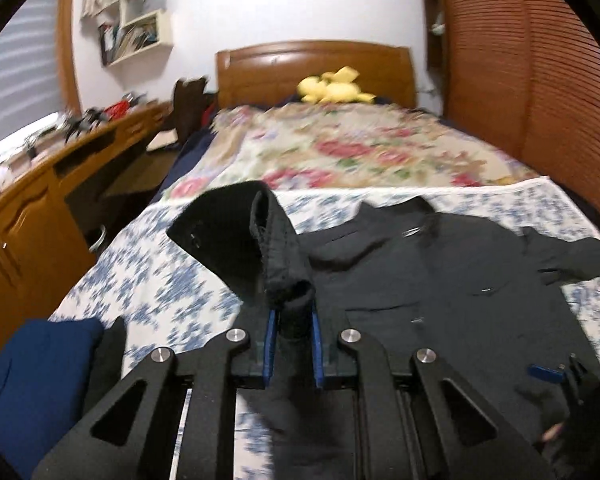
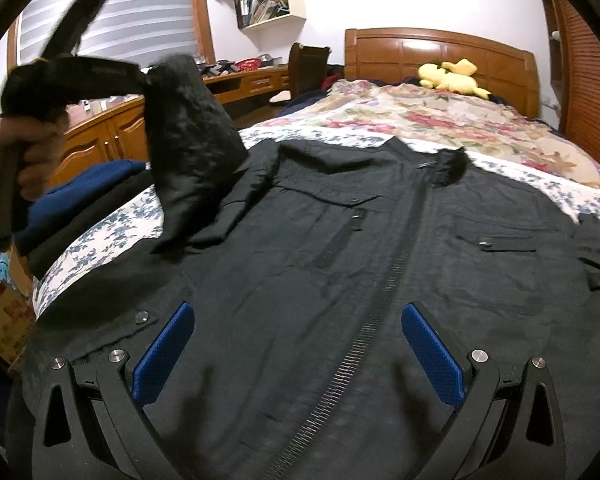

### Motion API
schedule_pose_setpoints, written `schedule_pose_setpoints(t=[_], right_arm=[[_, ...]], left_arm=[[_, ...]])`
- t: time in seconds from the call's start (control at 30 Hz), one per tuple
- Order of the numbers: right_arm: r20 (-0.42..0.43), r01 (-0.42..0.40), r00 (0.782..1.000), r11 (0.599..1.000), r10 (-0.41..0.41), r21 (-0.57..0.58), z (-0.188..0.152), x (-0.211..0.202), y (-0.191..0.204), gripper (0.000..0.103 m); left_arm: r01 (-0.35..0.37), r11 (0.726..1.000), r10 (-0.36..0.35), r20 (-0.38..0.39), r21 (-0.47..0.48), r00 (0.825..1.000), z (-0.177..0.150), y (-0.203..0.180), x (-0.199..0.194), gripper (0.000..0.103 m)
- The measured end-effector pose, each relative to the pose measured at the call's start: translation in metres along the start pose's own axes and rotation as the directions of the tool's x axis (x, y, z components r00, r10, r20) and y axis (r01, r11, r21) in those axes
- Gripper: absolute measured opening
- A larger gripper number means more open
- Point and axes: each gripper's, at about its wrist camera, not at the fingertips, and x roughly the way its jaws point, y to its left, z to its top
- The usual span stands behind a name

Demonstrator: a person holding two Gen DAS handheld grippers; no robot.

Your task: Fold large clothes

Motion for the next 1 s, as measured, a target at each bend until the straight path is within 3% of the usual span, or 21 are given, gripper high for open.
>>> schedule_pose_setpoints(t=[0.2,0.47,0.77,1.0], right_arm=[[0.01,0.001,1.0,0.998,-0.002,0.063,-0.005,-0.014,-0.017,0.103],[-0.002,0.001,1.0,0.998,-0.001,0.056,-0.006,-0.007,-0.012,0.103],[-0.048,0.026,0.999,0.999,-0.024,0.038,-0.005,0.007,-0.011,0.103],[-0.068,0.034,0.997,0.999,-0.031,0.037,-0.002,0.013,-0.013,0.102]], left_arm=[[0.07,0.997,-0.071,0.014,0.045,0.997,-0.002,-0.044,-0.023,0.015],[0.116,0.993,-0.116,-0.026,0.032,0.993,-0.048,-0.069,-0.034,0.015],[0.124,0.992,-0.123,-0.056,0.018,0.991,-0.097,-0.067,-0.033,0.015],[0.157,0.987,-0.157,-0.026,-0.021,0.987,-0.106,-0.061,-0.051,0.022]])
